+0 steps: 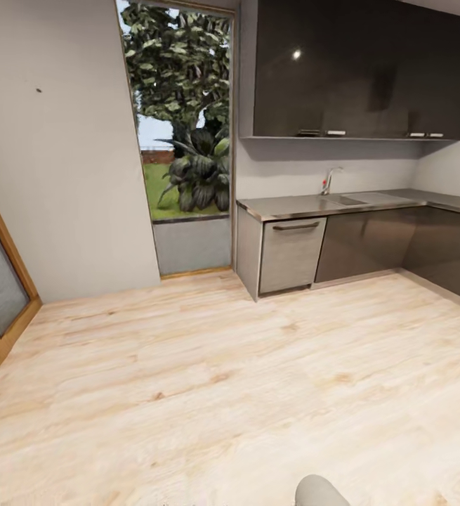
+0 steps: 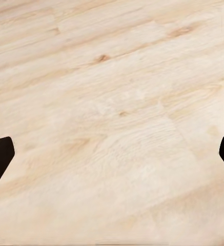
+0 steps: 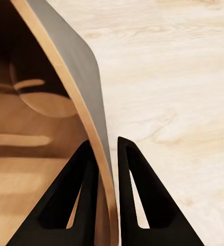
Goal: Put the three can of soda from the living room inside the tash can in the kitchen.
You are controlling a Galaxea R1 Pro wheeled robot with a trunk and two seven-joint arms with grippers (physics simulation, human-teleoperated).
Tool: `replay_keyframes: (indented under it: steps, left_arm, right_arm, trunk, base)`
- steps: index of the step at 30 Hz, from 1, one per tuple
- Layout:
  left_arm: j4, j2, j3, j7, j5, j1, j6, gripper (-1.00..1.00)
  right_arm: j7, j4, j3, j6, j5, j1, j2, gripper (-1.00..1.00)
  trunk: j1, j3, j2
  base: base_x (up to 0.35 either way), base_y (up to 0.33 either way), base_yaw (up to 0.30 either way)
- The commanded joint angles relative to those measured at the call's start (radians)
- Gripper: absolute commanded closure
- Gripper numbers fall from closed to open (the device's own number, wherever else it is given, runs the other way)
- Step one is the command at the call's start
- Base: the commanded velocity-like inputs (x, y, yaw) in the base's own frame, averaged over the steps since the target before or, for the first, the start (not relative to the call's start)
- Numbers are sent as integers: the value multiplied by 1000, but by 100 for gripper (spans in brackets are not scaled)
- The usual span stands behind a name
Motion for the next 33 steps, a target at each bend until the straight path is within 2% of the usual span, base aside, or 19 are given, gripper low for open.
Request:
replay_keyframes:
  steps: [1, 13, 33]
  left_arm:
    - [0, 0, 0, 0, 0, 0, 0, -100]
    - [0, 0, -1, 0, -1, 0, 0, -100]
    - [0, 0, 0, 0, -2, 0, 0, -100]
  right_arm:
    - [6, -2, -13, 0, -2, 0, 0, 100]
    - [6, -1, -13, 0, -2, 0, 2, 100]
    - [6, 0, -14, 0, -2, 0, 2, 100]
  trunk:
    - [0, -1, 0]
    - [0, -12, 0]
    - [0, -22, 0]
  base:
    - [0, -1, 189]
    - [0, -25, 201]
    - [0, -270, 225]
